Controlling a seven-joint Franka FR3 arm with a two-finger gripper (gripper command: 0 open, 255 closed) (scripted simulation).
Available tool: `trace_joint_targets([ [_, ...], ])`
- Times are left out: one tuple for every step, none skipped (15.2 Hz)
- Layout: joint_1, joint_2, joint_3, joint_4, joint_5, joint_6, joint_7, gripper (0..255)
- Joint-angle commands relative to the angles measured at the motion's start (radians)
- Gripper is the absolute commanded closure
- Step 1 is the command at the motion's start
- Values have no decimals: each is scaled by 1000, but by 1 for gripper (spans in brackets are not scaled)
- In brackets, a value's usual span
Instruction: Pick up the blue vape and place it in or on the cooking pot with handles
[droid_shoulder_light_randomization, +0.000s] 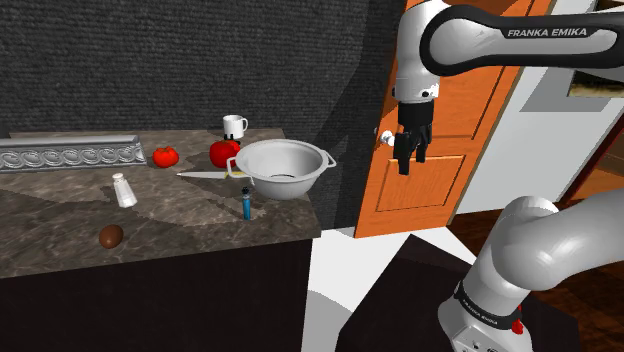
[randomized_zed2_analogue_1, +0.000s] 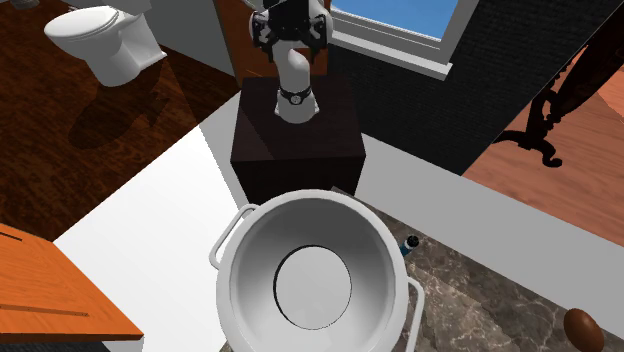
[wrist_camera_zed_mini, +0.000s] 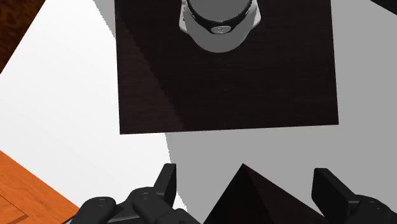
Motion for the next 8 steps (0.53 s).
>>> trace_joint_targets([
  [0, 0, 0, 0, 0, 0, 0, 0],
  [4, 25, 12, 2, 11, 29, 16, 0],
  [7, 51, 24, 6, 22, 58, 31, 0],
  [11, 78, 36, 11, 32, 87, 46, 0],
  [14, 106, 47, 17, 41, 115, 61, 0],
  [17, 135, 59, 25, 49, 143, 75, 0],
  [21, 164, 70, 34, 57, 171, 90, 0],
  [23, 194, 81, 44, 63, 197, 105, 0],
])
